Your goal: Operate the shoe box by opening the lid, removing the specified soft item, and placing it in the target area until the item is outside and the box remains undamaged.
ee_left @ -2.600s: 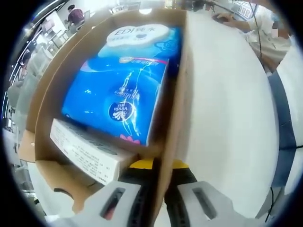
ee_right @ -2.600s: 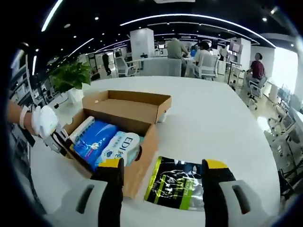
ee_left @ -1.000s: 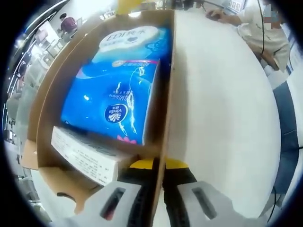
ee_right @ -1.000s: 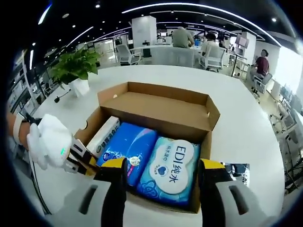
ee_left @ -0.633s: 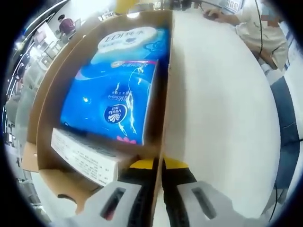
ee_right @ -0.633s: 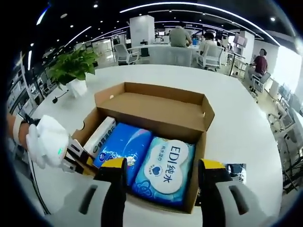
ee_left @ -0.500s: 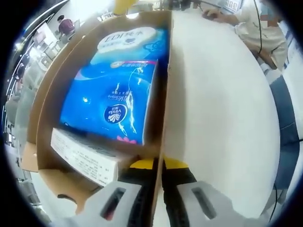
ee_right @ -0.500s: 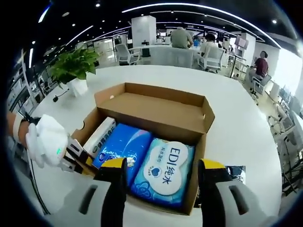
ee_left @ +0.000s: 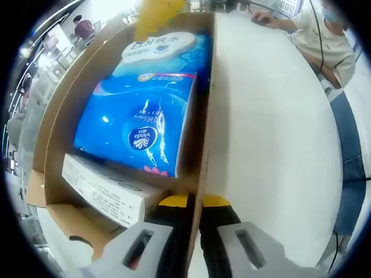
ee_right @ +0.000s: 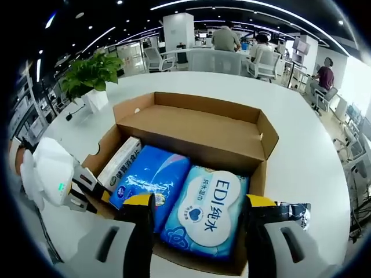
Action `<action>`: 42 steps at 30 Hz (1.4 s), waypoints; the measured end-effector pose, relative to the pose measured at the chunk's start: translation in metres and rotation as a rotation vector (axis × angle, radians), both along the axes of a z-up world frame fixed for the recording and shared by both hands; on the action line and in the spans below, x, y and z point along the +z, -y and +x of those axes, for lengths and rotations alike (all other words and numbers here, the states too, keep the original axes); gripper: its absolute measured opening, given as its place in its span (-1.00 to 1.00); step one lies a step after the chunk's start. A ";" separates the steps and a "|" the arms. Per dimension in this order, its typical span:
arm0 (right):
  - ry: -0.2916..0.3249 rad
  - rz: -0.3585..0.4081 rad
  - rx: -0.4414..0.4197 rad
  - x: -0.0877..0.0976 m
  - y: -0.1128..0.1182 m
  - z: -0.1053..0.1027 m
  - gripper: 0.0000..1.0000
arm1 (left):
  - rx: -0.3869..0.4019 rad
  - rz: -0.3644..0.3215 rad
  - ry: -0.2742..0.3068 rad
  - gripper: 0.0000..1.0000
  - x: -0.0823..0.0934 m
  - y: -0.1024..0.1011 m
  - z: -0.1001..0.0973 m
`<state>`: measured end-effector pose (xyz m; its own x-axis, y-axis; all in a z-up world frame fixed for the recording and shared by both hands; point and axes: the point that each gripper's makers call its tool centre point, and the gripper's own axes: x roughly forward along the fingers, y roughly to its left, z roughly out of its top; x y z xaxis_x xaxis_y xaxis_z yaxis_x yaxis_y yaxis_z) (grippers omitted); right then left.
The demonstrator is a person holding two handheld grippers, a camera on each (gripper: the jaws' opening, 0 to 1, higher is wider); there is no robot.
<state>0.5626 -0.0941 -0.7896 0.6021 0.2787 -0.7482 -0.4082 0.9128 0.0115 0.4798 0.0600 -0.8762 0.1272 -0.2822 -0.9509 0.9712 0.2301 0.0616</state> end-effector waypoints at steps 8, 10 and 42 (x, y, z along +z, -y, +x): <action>-0.026 0.014 0.002 -0.012 0.006 -0.005 0.14 | 0.008 0.003 -0.006 -0.92 0.002 0.001 -0.001; -0.024 0.017 0.001 -0.010 0.005 -0.006 0.14 | 0.005 0.004 -0.004 -0.92 0.002 0.001 -0.001; -0.147 -0.223 -0.035 -0.045 0.003 0.016 0.20 | -0.029 -0.010 0.042 -0.92 0.002 0.002 -0.001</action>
<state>0.5781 -0.0973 -0.8345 0.4890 0.0784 -0.8688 -0.3855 0.9128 -0.1346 0.4787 0.0581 -0.8739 0.1589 -0.2958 -0.9419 0.9741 0.2025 0.1008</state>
